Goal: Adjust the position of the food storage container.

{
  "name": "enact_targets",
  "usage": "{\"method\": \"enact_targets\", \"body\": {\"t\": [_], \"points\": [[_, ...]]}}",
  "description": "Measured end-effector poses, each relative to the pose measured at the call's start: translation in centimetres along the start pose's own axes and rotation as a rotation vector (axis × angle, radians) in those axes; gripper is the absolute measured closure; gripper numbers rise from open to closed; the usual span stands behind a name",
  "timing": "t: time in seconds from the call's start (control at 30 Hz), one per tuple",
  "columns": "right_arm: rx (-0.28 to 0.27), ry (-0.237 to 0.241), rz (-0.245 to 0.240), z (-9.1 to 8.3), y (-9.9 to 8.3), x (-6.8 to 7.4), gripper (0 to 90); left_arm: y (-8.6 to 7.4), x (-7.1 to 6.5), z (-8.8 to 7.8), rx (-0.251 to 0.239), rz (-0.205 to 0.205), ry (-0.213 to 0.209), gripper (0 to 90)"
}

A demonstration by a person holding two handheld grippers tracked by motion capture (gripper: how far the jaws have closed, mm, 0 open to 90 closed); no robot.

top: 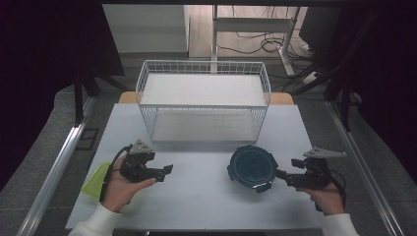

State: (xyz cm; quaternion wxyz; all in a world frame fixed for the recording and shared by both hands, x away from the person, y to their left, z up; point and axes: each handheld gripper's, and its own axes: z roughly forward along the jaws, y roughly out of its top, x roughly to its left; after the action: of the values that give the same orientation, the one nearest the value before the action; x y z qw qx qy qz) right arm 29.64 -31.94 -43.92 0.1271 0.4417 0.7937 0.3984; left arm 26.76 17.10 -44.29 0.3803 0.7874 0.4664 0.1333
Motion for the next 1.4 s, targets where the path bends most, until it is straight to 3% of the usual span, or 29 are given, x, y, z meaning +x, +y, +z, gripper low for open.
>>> {"method": "enact_targets", "body": {"t": [0.23,0.37,0.6,0.77,1.03,1.23,1.4], "points": [[0.000,-0.011,0.013,-0.1,0.4,0.0,21.6,-0.4,0.4,0.1,0.007,-0.018,0.002,20.3],[0.003,-0.008,0.020,-0.3,0.4,0.3,23.9,-0.3,0.6,-0.2,-0.003,-0.047,-0.021,20.3],[0.013,0.023,0.029,-0.3,0.8,0.1,32.0,-0.1,0.5,-0.1,0.011,-0.034,-0.019,20.0],[0.030,0.020,0.032,0.0,0.7,0.0,34.8,0.0,0.4,0.1,0.020,-0.026,-0.023,19.9],[0.053,-0.003,0.041,0.1,1.1,-0.2,46.7,-0.1,0.2,0.7,0.066,-0.002,-0.031,19.7],[0.065,-0.005,0.031,0.8,1.9,0.1,48.5,-0.1,0.3,0.7,0.078,0.002,-0.038,19.5],[0.080,-0.036,0.060,1.3,2.9,-0.6,55.2,0.0,0.3,0.6,0.078,0.003,-0.042,19.4]]}}
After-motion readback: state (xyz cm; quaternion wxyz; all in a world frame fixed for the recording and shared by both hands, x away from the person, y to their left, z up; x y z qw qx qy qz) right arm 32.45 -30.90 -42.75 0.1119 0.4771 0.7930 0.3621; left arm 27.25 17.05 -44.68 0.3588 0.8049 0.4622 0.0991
